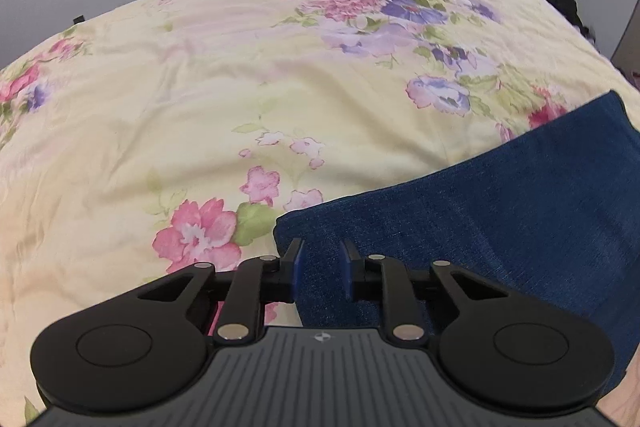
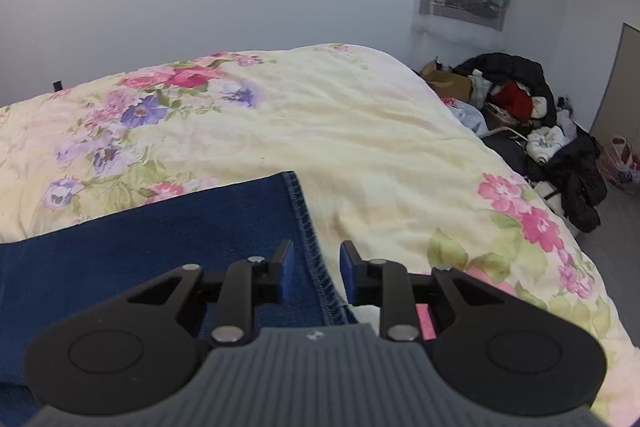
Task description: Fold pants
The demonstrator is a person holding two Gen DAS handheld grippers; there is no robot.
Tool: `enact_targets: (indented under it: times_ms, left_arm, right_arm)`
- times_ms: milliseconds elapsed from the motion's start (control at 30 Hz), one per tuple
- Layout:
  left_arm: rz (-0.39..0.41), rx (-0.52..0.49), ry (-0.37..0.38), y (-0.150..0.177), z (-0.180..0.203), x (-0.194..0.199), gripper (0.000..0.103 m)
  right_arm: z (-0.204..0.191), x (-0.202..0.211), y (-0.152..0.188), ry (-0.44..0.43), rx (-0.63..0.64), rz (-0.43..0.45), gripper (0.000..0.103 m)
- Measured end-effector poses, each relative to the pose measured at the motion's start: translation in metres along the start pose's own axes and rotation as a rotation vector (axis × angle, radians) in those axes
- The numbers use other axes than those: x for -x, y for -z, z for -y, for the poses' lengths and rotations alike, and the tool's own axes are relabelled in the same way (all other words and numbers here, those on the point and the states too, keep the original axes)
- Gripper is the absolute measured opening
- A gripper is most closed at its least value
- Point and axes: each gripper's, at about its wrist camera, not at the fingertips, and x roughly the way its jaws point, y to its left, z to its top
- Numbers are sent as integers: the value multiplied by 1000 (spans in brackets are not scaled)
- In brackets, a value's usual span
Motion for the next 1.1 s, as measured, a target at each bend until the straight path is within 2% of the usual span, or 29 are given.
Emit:
enact_targets:
  times_ms: [100,200,333,467,600,767,900,1100]
  left_arm:
    - [-54,-54,-55,2,3,-25,22]
    - [-96,-66,-66,9,0,-45,22]
    - [-111,-95,-80,12,4,-55,22]
    - [-117,-108,-103,11,5,-42,21]
    - [-107,-147,-41,20,9,-7,21]
    - [-112,-235,40,46,25,29,21]
    - [-140,-300,78,69,40,32,20]
    - [-183,-290,90,82,40,16,18]
  right_arm:
    - [-8,-22,13,-15,24,-65,20]
    - [-6,-42,34,-17,17,-135,19]
    - [5,-50,48,-52,-62,-137,18]
    - [0,-52,47,-38,-43,-150,18]
    - [-7,-44,38,-4,1,-162,18]
    - [-14,-10,37,-35,63,-72,18]
    - [-18,-1,46,-45,120,-70,18]
    - [-6,-15,56,-54,30,-111,20]
